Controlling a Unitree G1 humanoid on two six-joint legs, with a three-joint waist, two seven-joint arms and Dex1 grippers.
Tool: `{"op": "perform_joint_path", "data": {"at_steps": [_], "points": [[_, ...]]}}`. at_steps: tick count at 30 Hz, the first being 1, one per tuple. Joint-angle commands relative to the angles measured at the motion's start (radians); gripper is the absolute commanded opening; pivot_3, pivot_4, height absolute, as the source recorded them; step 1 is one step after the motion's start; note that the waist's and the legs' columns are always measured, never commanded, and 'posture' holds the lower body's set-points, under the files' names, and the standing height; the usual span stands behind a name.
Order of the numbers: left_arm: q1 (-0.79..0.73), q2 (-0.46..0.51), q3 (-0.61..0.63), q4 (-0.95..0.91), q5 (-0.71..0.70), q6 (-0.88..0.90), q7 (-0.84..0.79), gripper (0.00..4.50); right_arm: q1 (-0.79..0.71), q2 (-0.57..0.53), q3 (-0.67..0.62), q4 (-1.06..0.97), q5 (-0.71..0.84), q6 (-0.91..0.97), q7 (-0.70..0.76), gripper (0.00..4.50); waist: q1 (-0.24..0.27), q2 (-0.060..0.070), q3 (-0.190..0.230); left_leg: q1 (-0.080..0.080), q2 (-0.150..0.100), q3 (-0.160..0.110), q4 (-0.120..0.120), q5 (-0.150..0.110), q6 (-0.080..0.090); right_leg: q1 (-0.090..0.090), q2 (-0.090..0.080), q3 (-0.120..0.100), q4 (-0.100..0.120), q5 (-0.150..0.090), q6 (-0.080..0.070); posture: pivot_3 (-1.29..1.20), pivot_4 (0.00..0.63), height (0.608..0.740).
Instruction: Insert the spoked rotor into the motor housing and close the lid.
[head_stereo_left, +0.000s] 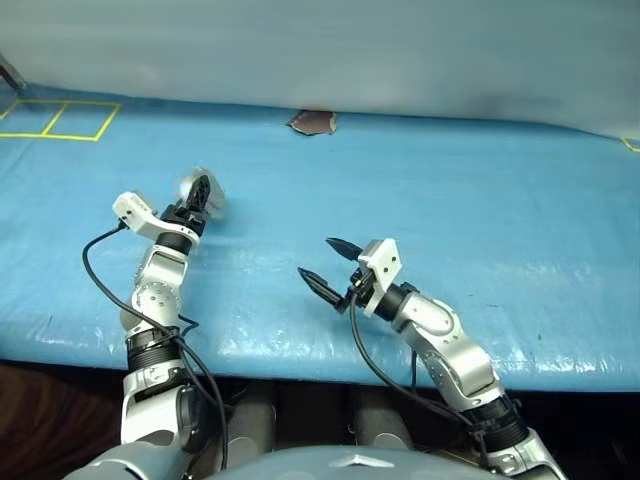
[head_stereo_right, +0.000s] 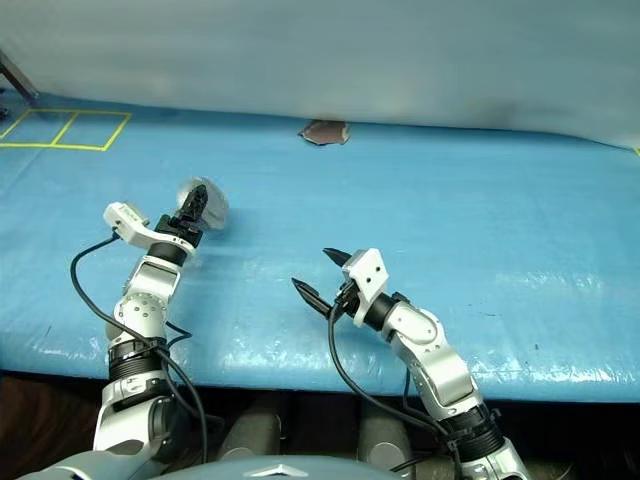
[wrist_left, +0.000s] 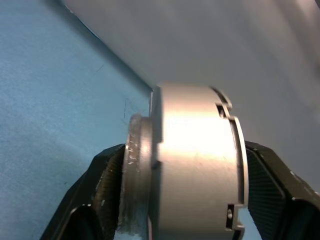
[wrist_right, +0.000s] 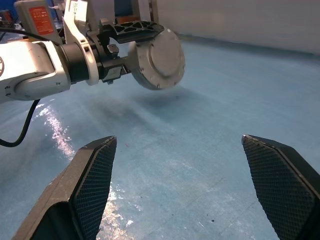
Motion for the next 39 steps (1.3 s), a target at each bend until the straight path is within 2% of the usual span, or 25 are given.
{"op": "perform_joint_path", "data": {"at_steps": [1,6,22,39], "points": [[-0.011,0.005,0.006,0.022,-0.008,0.022,0.03,4.46,-0.014,0.018,-0.021,-0.013,-0.006,-0.029,0.019,4.23,0.002,0.0,0.0,0.001,0.0,0.0,0.0,0.0,0.0,0.001,0.0,0.0,0.0,0.0,0.0,0.0,0.15,0.74],[-0.007,0.01,0.005,0.046,0.008,0.021,0.031,4.46,-0.015,0.029,-0.039,-0.013,-0.021,-0.019,0.016,4.23,0.003,0.0,0.0,0.005,0.0,0.0,0.0,0.0,0.0,0.005,0.0,0.0,0.0,0.0,-0.001,0.0,0.15,0.74],[0.011,0.014,0.042,-0.05,-0.092,0.012,-0.062,4.46,-0.022,0.063,-0.074,0.0,-0.034,0.004,0.019,4.23,0.003,0.0,0.0,0.005,0.0,0.0,0.001,0.0,0.0,0.005,0.0,0.0,0.0,0.0,-0.002,0.0,0.15,0.74],[0.016,0.027,0.031,-0.081,-0.071,-0.016,-0.055,4.46,-0.015,0.093,-0.108,-0.025,-0.019,0.061,-0.005,4.23,0.003,0.0,0.0,0.005,0.0,0.0,0.001,0.0,0.0,0.005,0.0,0.0,0.0,0.0,-0.002,0.0,0.15,0.74]]}}
